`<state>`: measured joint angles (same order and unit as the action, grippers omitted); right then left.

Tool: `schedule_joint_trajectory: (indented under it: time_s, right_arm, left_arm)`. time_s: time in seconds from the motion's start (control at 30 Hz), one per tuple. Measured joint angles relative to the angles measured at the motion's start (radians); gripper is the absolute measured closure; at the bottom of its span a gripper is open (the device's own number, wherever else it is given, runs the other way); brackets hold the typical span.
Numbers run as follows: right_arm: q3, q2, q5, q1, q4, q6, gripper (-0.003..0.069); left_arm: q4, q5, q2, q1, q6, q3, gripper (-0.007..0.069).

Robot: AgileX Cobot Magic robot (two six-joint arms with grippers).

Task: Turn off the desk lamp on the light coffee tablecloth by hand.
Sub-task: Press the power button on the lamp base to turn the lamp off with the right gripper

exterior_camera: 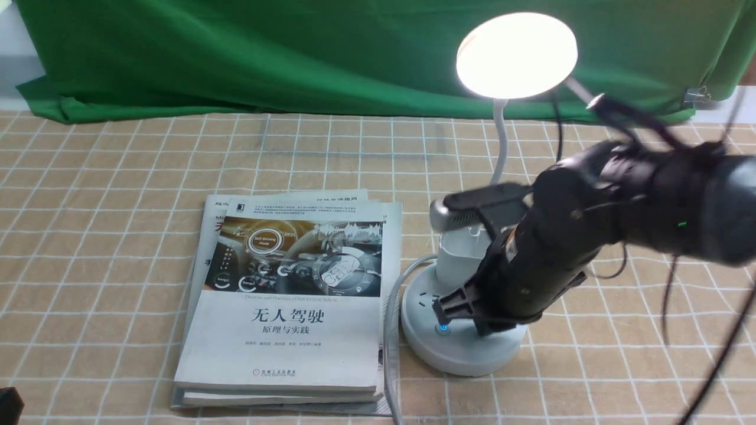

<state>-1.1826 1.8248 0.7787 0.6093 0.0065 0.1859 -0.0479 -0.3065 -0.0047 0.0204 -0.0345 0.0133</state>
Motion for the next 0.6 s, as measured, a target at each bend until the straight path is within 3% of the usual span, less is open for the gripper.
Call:
schedule_joint_trajectory:
  time_s: [0.6]
  right_arm:
    - [0.004, -0.043, -0.070, 0.000, -0.007, -0.001, 0.0618]
  left_arm:
    - [-0.002, 0.000, 0.000, 0.000, 0.000, 0.000, 0.0620]
